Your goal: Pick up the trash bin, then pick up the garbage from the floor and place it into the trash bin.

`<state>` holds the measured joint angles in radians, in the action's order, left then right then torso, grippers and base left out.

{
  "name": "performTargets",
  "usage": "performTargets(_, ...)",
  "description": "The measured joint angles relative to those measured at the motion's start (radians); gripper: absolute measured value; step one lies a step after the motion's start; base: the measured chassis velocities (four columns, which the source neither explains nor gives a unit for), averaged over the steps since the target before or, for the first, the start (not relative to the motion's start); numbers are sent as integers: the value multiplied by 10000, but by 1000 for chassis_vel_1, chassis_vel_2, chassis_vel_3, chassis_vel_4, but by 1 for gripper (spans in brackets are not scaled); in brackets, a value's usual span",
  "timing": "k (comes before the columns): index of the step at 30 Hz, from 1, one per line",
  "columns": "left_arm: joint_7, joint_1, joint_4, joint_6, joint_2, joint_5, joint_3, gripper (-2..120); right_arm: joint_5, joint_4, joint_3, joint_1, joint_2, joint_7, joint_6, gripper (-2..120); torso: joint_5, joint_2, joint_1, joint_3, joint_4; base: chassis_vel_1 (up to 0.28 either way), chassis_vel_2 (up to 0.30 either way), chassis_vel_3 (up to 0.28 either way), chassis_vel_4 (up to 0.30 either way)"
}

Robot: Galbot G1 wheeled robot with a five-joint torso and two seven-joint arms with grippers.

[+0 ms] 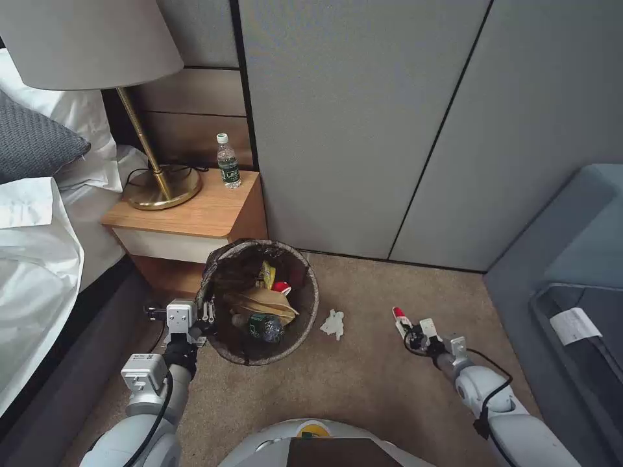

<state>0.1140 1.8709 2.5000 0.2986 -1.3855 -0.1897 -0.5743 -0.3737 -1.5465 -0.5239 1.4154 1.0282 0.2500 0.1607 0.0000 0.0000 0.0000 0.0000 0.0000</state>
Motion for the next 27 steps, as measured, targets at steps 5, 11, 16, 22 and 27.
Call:
performTargets(5,-1,-16,0,-7,35,0,12,3,-410,-2412,-932,1028,-221,64,72,0,-3,0,0,0,-3,0,0,0,0)
performTargets(11,-4,-55,0,6,79,-16,13,3,-992,-4485,-1868,1884,-647,395,253,0,-2,0,0,0,-1,0,0,0,0)
performTargets(16,-1,-97,0,23,91,-28,15,3,-1727,-5977,-2415,2192,-1062,627,679,0,0,1,0,0,-2,0,0,0,0)
performTargets(22,2,-101,0,41,113,-40,15,3,-2803,-7441,-2467,1913,-1720,756,1288,0,-1,0,0,0,-1,0,0,0,0)
performTargets(27,5,-109,0,43,140,-52,4,3,-3729,-8449,-1823,974,-2492,400,1913,0,-3,0,0,0,-1,0,0,0,0)
